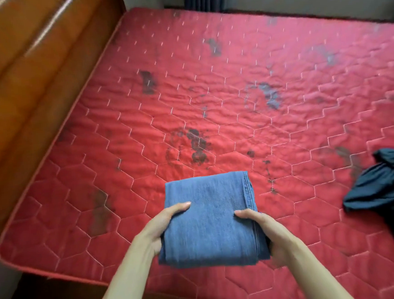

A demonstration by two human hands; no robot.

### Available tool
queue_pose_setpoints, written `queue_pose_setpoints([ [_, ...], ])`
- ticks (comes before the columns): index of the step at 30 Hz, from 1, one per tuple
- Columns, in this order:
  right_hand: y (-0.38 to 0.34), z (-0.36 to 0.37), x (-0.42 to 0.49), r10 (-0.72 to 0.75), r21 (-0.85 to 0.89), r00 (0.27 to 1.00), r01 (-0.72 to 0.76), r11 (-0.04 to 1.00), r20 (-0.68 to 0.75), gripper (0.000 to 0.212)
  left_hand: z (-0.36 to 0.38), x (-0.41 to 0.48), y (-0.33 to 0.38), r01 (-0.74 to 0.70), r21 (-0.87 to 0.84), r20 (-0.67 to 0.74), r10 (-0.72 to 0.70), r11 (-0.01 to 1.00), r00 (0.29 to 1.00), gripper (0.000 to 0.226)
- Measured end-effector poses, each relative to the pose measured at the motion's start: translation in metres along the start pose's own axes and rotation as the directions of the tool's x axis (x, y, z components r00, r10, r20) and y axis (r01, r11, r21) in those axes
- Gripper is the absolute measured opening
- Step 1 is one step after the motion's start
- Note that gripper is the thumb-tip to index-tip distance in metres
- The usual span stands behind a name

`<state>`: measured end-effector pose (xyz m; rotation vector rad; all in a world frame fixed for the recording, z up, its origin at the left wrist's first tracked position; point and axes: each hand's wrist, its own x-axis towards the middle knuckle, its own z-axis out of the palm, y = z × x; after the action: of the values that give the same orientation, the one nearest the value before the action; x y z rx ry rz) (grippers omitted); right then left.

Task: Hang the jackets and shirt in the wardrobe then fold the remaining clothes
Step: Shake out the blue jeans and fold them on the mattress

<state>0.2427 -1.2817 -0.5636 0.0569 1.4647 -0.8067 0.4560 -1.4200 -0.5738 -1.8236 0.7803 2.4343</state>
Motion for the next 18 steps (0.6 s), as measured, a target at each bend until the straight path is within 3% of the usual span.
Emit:
queue_pose_setpoints([
  [7,-0.064,0.045,-0.172,-0.282,0.012,0.954,0.282,0.959,0.097,0.060,0.010,-0.206,0.057,-0.270,0.016,0.119,0.266,0.963,0.957,0.037],
  [9,-0.080,0.061,-0.220,-0.366,0.020,0.920,0.367,0.930,0.139,0.058,0.010,-0.265,0.067,-0.344,0.018,0.144,0.338,0.939,0.930,0.047],
  [12,-0.101,0.084,-0.288,-0.462,-0.004,0.863,0.473,0.881,0.205,0.062,0.013,-0.344,0.079,-0.502,0.034,0.108,0.496,0.864,0.862,0.056],
  [18,-0.141,0.127,-0.403,-0.563,0.002,0.772,0.588,0.809,0.295,0.060,0.024,-0.480,0.098,-0.675,0.002,0.008,0.675,0.738,0.738,0.047],
])
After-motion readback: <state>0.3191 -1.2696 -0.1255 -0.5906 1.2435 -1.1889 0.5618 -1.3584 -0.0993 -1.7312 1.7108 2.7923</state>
